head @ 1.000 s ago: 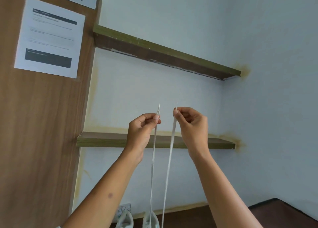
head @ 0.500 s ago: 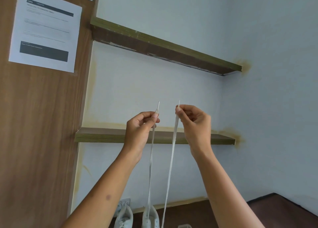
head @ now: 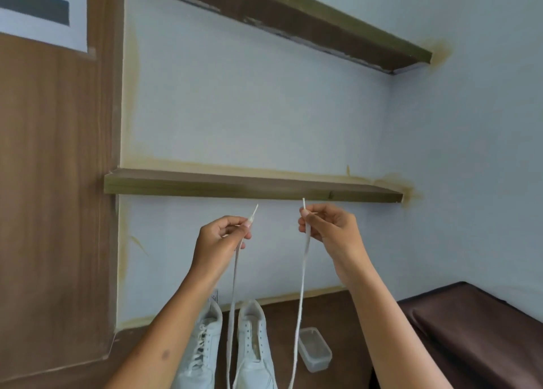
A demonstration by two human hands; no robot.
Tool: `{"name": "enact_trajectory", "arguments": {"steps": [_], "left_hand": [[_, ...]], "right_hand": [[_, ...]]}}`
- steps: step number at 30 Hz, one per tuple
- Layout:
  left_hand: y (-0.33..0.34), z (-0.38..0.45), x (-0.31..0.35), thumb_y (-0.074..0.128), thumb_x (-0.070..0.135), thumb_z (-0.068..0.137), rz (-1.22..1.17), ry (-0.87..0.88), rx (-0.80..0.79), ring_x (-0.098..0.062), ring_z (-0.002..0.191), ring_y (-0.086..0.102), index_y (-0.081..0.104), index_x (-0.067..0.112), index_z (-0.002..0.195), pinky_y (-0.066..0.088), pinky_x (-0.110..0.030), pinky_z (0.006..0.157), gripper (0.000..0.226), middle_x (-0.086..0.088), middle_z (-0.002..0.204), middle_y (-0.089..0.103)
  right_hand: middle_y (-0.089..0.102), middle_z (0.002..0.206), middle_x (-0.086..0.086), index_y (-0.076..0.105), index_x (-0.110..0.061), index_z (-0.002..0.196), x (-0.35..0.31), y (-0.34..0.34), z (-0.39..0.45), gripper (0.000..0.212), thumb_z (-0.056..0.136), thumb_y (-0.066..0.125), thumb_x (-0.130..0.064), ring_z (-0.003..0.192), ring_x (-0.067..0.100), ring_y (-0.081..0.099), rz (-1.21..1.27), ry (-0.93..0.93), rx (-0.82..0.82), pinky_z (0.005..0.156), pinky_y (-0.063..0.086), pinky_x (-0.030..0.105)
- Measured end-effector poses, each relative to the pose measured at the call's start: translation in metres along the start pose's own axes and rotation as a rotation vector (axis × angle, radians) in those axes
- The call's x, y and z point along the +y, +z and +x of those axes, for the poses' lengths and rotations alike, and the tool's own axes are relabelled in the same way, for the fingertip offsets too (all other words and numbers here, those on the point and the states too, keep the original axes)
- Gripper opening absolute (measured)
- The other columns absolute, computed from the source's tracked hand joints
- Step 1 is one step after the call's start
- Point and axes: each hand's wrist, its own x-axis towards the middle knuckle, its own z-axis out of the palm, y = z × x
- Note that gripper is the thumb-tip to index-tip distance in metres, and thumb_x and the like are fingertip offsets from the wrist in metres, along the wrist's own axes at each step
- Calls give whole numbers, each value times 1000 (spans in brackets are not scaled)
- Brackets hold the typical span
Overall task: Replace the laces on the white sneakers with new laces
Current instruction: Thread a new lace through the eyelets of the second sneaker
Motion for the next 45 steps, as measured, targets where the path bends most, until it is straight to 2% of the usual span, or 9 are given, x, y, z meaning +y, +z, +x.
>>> {"name": "enact_trajectory", "arguments": {"steps": [6, 11, 18, 21, 27, 30, 35, 41, 45], "left_hand": [[-7, -20, -89, 68, 16, 91, 80, -110, 70, -12, 69, 64, 72, 12, 90, 51, -17, 60, 6, -6, 77, 70], [-14, -40, -175, 68, 10, 90, 127, -256, 98, -21, 70, 64, 72, 16, 86, 55, -32, 66, 8, -4, 74, 71], [-15, -62, -261, 68, 12, 90, 301, -276, 101, -9, 63, 65, 69, 32, 91, 51, -33, 67, 20, 5, 74, 69], [-12, -67, -285, 65, 16, 92, 417, -224, 77, -13, 72, 67, 69, 36, 95, 49, -29, 69, 21, 11, 82, 68], [-2, -73, -320, 61, 2, 92, 593, -113, -55, 5, 90, 60, 74, 25, 93, 44, -5, 76, 27, 14, 96, 64], [1, -76, -334, 61, 8, 93, 680, -48, -70, 2, 86, 60, 74, 21, 103, 51, -12, 72, 21, 18, 101, 60], [10, -69, -339, 63, 8, 93, 680, -61, -62, 7, 81, 55, 74, 14, 103, 40, -1, 76, 16, 12, 101, 61], [11, -65, -342, 69, 16, 90, 623, -135, -69, 0, 89, 60, 74, 18, 103, 41, -2, 77, 14, 10, 102, 65], [10, -62, -341, 73, 13, 86, 560, -155, -62, 3, 87, 63, 76, 17, 98, 43, -3, 75, 14, 10, 97, 68]], "right_hand": [[61, 63, 0, 70, -5, 88, 86, -6, -17, 8, 93, 65, -9, 62, 11, 57, -43, 182, 25, 68, 47, 27], [59, 61, 3, 72, -8, 81, 170, 2, -57, 12, 91, 66, -6, 60, 13, 52, 8, 413, 47, 59, 42, 22], [70, 68, -5, 77, -14, 89, 269, 20, -91, 8, 90, 70, -16, 66, 3, 61, -122, 521, 31, 66, 49, 16], [74, 80, -5, 76, -20, 91, 304, 28, -94, 6, 90, 70, -22, 77, 5, 68, -279, 495, 66, 73, 55, 23], [58, 100, -11, 72, -25, 100, 348, 43, -96, 9, 94, 66, -25, 92, 2, 60, -588, 335, 11, 81, 52, 20], [55, 100, -11, 71, -23, 103, 361, 52, -99, 11, 95, 63, -22, 95, 8, 57, -706, 247, 11, 85, 53, 33], [53, 104, -2, 73, -19, 98, 365, 61, -96, 10, 91, 66, -16, 93, 18, 49, -875, 131, 12, 85, 48, 41], [46, 108, -14, 75, -29, 89, 357, 63, -91, 7, 87, 73, -23, 109, 9, 29, -471, 566, 94, 108, 35, 40], [45, 107, -17, 74, -33, 82, 357, 65, -87, 11, 84, 75, -22, 113, 10, 27, -367, 671, 134, 112, 29, 42]]}}
